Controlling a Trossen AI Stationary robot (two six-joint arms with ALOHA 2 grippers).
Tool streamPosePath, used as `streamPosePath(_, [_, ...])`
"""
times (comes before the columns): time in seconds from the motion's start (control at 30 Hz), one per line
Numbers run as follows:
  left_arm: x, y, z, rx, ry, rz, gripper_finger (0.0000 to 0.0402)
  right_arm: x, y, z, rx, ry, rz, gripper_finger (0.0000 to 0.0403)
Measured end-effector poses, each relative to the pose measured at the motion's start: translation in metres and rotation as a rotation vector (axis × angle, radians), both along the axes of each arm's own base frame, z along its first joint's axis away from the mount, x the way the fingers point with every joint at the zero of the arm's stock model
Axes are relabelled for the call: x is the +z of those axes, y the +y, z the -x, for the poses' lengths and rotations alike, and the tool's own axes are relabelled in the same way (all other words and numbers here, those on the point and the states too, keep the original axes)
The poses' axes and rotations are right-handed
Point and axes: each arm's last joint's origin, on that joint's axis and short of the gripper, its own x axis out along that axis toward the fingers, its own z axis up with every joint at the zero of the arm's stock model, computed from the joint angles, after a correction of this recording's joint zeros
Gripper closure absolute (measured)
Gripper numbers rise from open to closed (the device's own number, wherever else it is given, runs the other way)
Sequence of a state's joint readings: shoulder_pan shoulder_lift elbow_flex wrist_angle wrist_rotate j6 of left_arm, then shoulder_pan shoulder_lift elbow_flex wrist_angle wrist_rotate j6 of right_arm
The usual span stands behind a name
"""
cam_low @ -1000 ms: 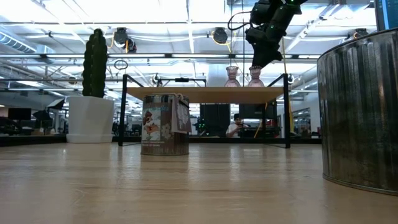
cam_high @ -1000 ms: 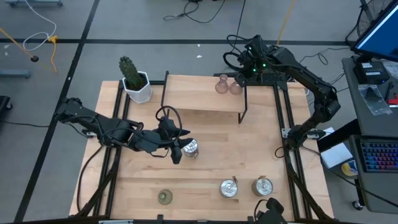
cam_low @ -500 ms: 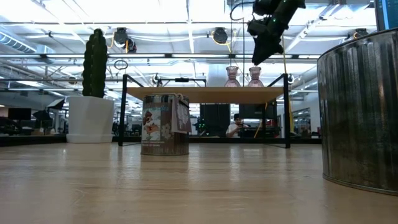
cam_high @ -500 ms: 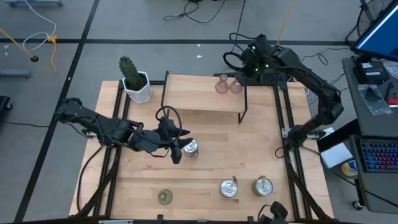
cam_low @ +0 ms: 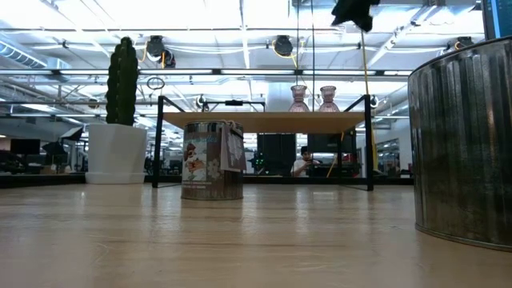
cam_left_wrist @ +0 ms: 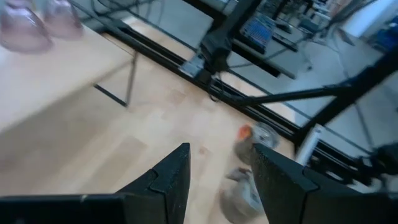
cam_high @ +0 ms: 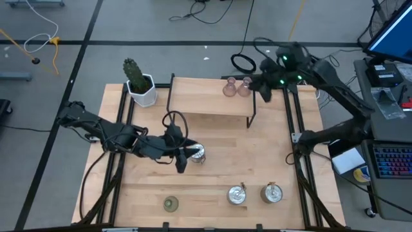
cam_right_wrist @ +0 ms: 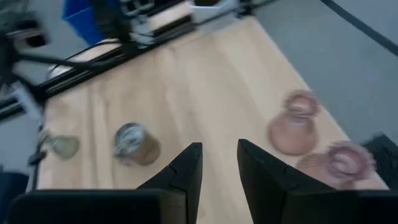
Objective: Pick & Place candle stick holders
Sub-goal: Put the green candle holder on the shelf
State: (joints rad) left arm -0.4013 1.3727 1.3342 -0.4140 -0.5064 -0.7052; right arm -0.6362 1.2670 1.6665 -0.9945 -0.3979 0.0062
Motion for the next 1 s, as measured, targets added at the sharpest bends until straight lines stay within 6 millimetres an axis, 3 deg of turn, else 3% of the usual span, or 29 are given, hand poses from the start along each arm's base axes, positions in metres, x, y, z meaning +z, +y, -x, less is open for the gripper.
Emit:
streamPosePath(0.2, [-0.006, -0.021, 0.004, -0.056, 0.02, 0.102, 0.0234, -0.002, 0.038, 0.024, 0.101, -0.061, 0.066, 0.031])
streamPosePath(0.47, [-0.017, -0.05, 0.01, -0.072, 0.062, 0.254, 0.0234, -0.033, 0.069, 0.056, 0.137, -0.265, 0.128, 0.031])
streamPosePath(0.63, [-0.031, -0.068, 0.018, -0.088, 0.206, 0.458, 0.0234, -0.059, 0.078, 0.069, 0.13, -0.403, 0.142, 0.031])
streamPosePath(0.87, [-0.051, -0.083, 0.035, 0.068, 0.451, 0.73, 0.0234, -0.093, 0.084, 0.08, 0.117, -0.501, 0.146, 0.031])
streamPosePath(1.0, [-0.063, -0.088, 0.043, 0.195, 0.56, 0.783, 0.0234, -0.107, 0.085, 0.083, 0.107, -0.546, 0.135, 0.031])
